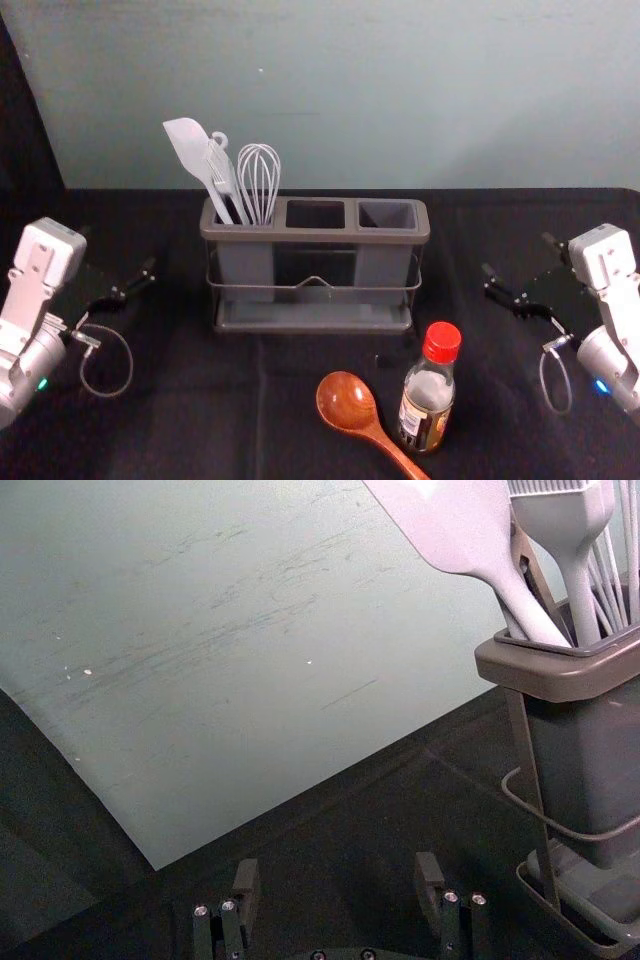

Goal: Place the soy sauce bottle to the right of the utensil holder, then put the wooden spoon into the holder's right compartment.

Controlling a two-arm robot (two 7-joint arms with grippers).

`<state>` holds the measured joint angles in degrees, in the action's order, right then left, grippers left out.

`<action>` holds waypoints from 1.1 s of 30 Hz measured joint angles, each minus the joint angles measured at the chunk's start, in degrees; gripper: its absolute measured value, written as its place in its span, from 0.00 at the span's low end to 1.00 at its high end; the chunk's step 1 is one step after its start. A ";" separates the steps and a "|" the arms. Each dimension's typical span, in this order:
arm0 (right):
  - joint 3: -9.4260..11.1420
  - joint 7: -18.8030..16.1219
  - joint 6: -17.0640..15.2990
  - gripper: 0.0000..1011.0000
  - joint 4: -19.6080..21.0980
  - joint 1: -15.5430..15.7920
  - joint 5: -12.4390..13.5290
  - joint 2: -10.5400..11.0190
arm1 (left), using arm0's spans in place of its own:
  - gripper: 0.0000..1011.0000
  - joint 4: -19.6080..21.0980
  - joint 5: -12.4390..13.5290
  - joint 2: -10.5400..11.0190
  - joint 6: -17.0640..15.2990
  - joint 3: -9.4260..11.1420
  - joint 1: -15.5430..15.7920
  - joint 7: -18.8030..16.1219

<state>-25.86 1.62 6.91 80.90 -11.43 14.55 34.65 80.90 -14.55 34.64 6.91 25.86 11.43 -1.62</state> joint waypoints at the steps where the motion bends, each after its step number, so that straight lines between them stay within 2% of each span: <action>1: 0.00 0.00 0.00 0.99 0.00 0.00 0.00 0.00 | 1.00 0.00 0.00 0.00 0.00 0.00 0.00 0.00; 33: 0.00 0.00 0.00 0.99 0.00 0.00 0.00 0.00 | 1.00 0.00 0.00 0.00 0.00 0.00 0.00 0.00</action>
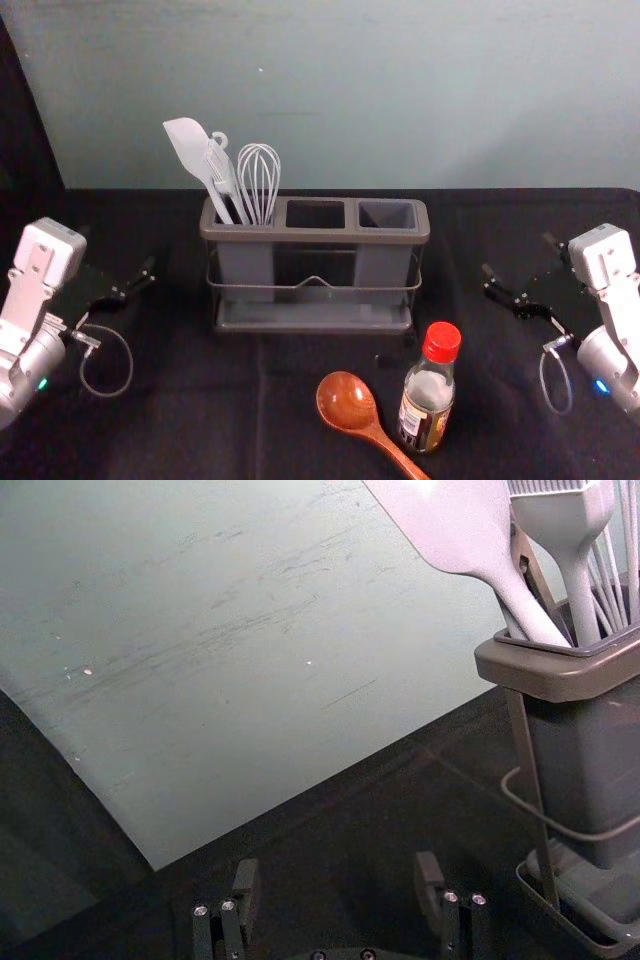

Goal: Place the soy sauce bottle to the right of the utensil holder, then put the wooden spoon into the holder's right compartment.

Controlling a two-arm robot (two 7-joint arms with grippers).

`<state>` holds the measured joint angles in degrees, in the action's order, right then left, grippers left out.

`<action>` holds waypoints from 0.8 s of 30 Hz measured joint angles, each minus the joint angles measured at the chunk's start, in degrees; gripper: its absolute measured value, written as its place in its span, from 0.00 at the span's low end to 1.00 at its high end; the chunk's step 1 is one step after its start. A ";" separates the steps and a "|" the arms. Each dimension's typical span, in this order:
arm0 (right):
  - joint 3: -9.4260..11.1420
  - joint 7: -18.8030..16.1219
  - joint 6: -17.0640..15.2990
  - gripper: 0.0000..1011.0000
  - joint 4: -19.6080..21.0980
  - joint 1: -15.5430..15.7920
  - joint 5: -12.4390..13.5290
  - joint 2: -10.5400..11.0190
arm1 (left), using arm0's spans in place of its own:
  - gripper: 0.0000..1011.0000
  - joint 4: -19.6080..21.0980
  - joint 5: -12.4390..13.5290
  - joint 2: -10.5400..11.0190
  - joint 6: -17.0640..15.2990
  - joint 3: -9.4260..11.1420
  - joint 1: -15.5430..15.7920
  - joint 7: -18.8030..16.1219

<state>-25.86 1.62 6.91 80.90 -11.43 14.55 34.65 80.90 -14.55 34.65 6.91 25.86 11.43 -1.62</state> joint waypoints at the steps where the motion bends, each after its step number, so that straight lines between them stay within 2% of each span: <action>1: 0.00 0.00 0.00 0.99 0.00 0.00 0.00 0.00 | 1.00 0.00 0.00 0.00 0.00 0.00 0.00 0.00; 8: 0.08 0.00 0.00 0.99 0.09 0.08 -0.08 0.01 | 1.00 0.00 0.00 0.00 0.00 0.00 0.00 0.00; 13: 0.73 1.22 -0.56 0.99 3.41 2.43 -2.30 1.28 | 1.00 0.00 0.00 0.00 0.00 0.00 0.00 0.00; 18: 2.23 3.22 -2.29 0.99 10.45 7.73 -4.60 4.25 | 1.00 0.00 0.00 0.00 0.00 0.00 0.00 0.00; 23: 4.40 3.56 -2.74 0.99 16.24 12.87 -4.51 7.21 | 1.00 0.00 0.00 0.00 0.00 0.00 0.00 0.00; 24: 5.36 3.55 -2.84 0.99 18.18 14.76 -4.09 8.35 | 1.00 0.00 0.00 0.00 0.00 0.00 0.00 0.00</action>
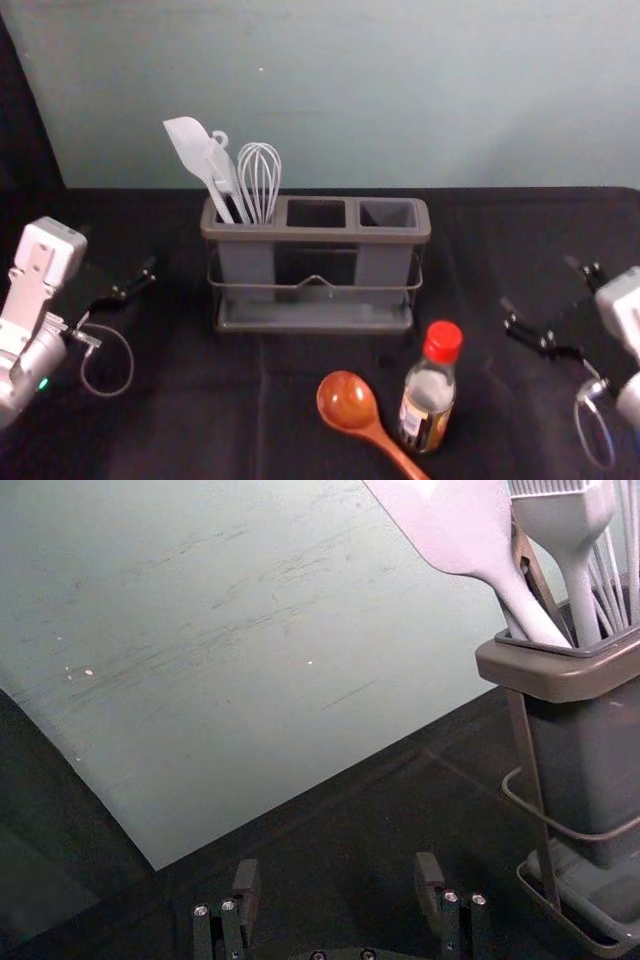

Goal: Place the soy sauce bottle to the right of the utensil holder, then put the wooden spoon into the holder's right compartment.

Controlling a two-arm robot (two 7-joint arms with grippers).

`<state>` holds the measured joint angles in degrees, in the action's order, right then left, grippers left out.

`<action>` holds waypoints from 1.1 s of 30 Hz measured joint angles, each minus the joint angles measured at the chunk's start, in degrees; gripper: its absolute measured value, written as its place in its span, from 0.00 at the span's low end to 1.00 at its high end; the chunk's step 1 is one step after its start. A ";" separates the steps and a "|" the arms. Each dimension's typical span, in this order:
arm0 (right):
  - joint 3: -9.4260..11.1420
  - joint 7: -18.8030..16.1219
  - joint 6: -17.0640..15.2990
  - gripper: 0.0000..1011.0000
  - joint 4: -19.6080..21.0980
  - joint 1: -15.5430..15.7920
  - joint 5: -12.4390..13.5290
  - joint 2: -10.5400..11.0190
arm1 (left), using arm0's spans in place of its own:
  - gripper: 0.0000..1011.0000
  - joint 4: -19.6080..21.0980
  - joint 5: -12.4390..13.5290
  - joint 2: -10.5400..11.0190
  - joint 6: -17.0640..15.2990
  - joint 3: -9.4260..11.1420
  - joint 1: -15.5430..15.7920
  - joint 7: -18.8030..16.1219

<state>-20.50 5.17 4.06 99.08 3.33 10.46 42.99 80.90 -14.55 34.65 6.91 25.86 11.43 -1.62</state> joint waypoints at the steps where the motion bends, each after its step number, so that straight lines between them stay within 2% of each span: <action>1: 0.51 -0.05 -0.05 0.99 1.01 0.98 0.27 0.60 | 1.00 0.00 0.00 0.00 0.00 0.00 0.00 0.00; 3: 1.92 -0.36 -0.35 0.99 3.64 3.60 0.98 2.24 | 1.00 0.00 0.00 0.00 0.00 0.00 0.00 0.00; 6: 3.04 -0.87 -0.83 0.99 5.99 5.95 1.30 3.85 | 1.00 0.00 0.00 0.00 0.00 0.00 0.00 0.00; 13: 5.69 -2.49 -2.93 0.99 12.87 12.65 -0.29 9.22 | 1.00 0.00 0.00 0.00 0.00 0.00 0.00 0.00; 17: 6.33 -4.03 -3.60 0.99 15.32 14.93 -1.52 11.61 | 1.00 0.00 0.00 0.00 0.00 0.00 0.00 0.00; 22: 7.17 -7.65 -2.52 0.99 17.78 17.09 -1.00 13.99 | 1.00 0.00 0.00 0.00 0.00 0.00 0.00 0.00; 28: 8.12 -10.88 0.38 0.99 19.27 18.46 1.14 14.62 | 1.00 0.00 0.00 0.00 0.00 0.00 0.00 0.00; 33: 7.60 -13.90 3.31 0.99 18.74 17.34 3.44 12.73 | 1.00 0.00 0.00 0.00 0.00 0.00 0.00 0.00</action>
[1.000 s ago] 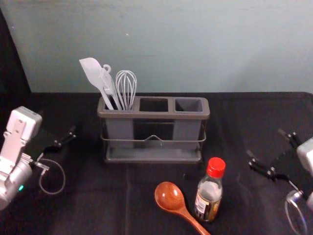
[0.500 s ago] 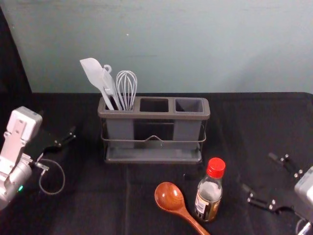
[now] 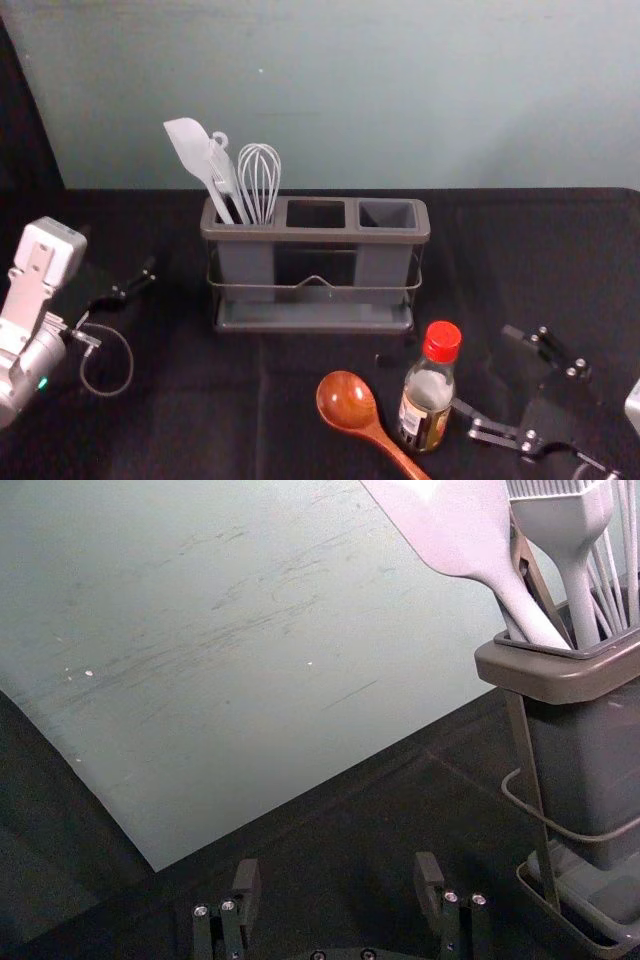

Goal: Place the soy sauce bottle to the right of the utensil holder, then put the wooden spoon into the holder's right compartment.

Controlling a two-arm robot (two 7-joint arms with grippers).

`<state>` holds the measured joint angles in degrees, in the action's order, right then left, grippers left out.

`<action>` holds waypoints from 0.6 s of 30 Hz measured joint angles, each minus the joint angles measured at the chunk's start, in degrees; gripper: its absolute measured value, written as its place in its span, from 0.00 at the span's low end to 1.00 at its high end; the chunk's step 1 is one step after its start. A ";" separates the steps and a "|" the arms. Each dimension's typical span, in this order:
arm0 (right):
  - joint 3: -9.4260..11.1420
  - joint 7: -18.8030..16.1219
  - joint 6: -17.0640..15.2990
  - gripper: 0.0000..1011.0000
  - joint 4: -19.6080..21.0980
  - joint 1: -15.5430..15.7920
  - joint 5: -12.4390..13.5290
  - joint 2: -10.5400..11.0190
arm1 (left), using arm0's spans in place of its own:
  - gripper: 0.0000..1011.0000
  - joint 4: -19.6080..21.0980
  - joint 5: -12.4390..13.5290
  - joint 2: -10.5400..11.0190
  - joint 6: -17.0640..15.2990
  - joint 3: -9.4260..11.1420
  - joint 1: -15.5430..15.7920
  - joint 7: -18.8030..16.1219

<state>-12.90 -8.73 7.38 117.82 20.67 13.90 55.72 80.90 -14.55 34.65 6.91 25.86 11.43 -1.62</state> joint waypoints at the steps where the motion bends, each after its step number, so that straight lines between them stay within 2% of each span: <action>1: -0.30 -0.41 0.32 0.99 -0.37 -0.47 0.31 -0.64 | 1.00 0.00 0.00 0.00 0.00 0.00 0.00 0.00; 3: -0.90 -1.09 0.79 0.99 -1.14 -1.44 0.85 -1.92 | 1.00 0.00 0.00 0.00 0.00 0.00 0.00 0.00; 9: -3.53 -3.21 1.49 0.99 -4.97 -5.78 2.63 -7.91 | 1.00 0.00 0.00 0.00 0.00 0.00 0.00 0.00; 16: -5.07 -4.63 2.61 0.99 -8.55 -8.72 4.68 -13.54 | 1.00 0.00 0.00 0.00 0.00 0.00 0.00 0.00; 18: -5.26 -4.91 2.87 0.99 -9.20 -9.18 5.10 -14.60 | 1.00 0.00 0.00 0.00 0.00 0.00 0.00 0.00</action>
<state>-18.17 -13.63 10.24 108.63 11.49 19.00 41.12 80.90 -14.55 34.64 6.91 25.86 11.43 -1.62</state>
